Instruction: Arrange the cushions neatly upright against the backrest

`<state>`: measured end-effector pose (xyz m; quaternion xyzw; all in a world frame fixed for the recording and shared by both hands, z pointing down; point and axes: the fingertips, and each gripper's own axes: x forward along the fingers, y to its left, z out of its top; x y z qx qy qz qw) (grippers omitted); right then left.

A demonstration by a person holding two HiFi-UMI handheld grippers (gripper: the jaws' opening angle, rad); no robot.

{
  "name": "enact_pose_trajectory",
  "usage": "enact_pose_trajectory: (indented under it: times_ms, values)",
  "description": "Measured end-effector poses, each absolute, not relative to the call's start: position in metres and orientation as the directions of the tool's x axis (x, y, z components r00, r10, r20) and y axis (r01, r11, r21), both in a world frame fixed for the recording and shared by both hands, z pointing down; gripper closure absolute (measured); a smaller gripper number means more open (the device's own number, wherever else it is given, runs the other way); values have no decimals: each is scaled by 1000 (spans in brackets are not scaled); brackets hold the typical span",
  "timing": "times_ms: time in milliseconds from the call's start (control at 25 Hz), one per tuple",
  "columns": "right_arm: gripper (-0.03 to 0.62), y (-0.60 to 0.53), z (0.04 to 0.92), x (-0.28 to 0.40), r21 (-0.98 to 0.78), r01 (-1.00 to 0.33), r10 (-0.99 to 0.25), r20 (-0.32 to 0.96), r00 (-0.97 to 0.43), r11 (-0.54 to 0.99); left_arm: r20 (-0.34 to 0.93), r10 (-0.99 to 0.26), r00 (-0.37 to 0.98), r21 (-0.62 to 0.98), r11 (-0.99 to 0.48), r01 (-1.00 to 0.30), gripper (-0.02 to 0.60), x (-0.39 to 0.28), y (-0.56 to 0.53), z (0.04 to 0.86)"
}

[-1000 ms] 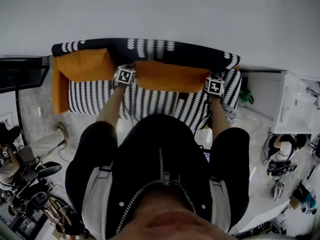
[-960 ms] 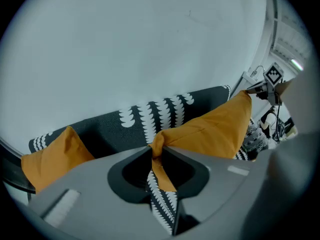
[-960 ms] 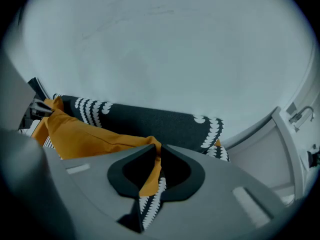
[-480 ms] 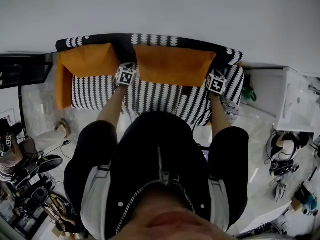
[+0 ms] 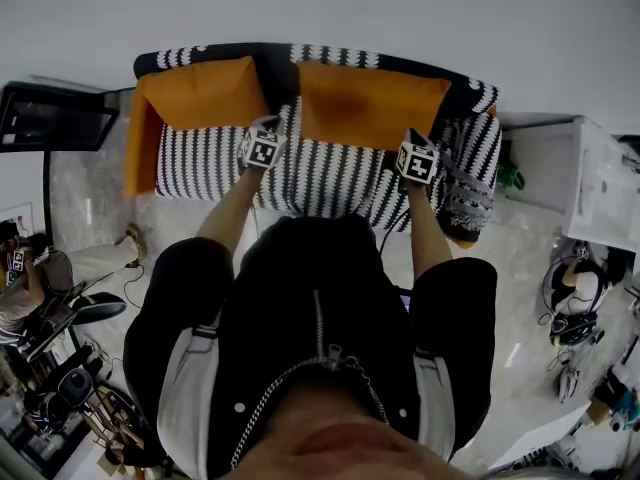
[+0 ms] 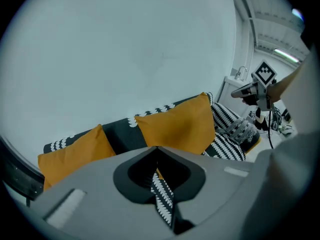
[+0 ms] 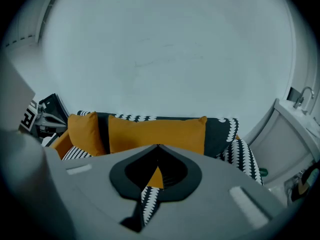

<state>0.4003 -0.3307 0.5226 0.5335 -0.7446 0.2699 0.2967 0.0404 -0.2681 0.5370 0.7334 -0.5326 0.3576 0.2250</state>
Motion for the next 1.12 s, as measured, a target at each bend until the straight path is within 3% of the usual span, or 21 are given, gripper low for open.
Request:
enact_pose_trajectory:
  times_ms: [640, 840, 1120]
  values:
    - [591, -66, 395, 180, -143, -936, -804, 481, -349, 320, 479, -811, 336, 2, -382, -924, 572, -16, -59, 444]
    - [592, -21, 366, 150, -97, -924, -830, 411, -376, 371, 439, -830, 346, 30, -371, -928, 572, -20, -25, 434]
    - [592, -3, 367, 141, -84, -908, -808, 427, -406, 411, 434, -837, 332, 26, -357, -934, 572, -31, 3, 439]
